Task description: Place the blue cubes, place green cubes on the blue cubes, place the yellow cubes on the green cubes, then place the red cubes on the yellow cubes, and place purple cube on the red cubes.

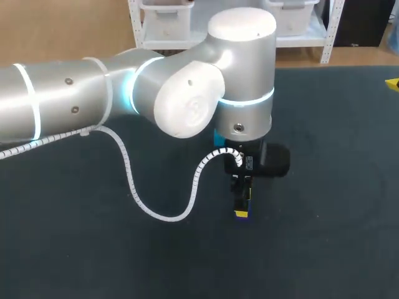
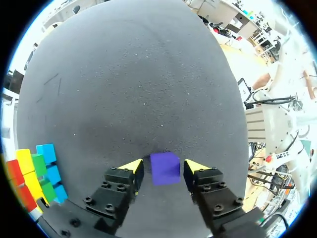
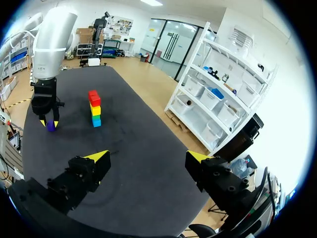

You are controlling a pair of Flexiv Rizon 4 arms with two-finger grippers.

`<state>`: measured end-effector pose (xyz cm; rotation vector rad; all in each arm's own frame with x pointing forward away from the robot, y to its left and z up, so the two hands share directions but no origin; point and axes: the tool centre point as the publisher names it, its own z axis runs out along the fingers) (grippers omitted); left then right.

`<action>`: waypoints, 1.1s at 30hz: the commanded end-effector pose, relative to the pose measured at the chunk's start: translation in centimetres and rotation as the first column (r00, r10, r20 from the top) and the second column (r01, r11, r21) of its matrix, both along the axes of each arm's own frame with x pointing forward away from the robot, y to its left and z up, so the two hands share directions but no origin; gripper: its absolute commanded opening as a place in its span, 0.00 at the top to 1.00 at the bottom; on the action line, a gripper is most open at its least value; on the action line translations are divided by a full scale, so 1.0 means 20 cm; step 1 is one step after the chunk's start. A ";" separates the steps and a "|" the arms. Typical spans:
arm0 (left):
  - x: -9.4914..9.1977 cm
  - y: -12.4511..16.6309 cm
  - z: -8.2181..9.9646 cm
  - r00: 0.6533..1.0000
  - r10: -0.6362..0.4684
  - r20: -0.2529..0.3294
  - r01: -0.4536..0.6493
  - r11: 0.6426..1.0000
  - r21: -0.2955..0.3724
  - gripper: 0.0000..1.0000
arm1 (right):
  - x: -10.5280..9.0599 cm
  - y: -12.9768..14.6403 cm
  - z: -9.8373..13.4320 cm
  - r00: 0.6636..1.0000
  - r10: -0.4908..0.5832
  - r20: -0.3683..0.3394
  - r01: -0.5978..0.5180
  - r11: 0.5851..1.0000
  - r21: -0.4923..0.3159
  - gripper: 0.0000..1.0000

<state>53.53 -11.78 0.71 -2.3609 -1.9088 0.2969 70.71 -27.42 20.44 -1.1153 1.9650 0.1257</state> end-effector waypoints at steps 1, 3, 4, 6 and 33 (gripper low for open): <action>0.03 -0.01 -0.01 1.000 0.008 -0.014 -0.007 1.000 0.014 0.54 | -0.01 0.00 0.00 1.000 -0.002 0.002 0.002 1.000 -0.001 0.00; 0.03 0.00 -0.01 1.000 0.020 -0.017 -0.020 1.000 0.016 0.58 | -0.01 0.00 0.00 1.000 -0.002 0.002 0.002 1.000 -0.001 0.00; 0.04 0.00 -0.01 1.000 0.022 -0.015 -0.022 1.000 0.018 0.64 | -0.01 0.00 0.00 1.000 -0.002 0.002 0.002 1.000 -0.001 0.00; 0.04 0.01 0.01 1.000 0.027 0.000 -0.027 0.999 0.026 0.72 | -0.01 0.00 0.00 1.000 -0.002 0.002 0.002 1.000 -0.001 0.00; 0.32 0.29 0.83 0.990 -0.024 0.139 0.025 1.000 -0.005 0.98 | -0.01 0.00 0.00 1.000 -0.002 0.002 0.002 1.000 -0.001 0.00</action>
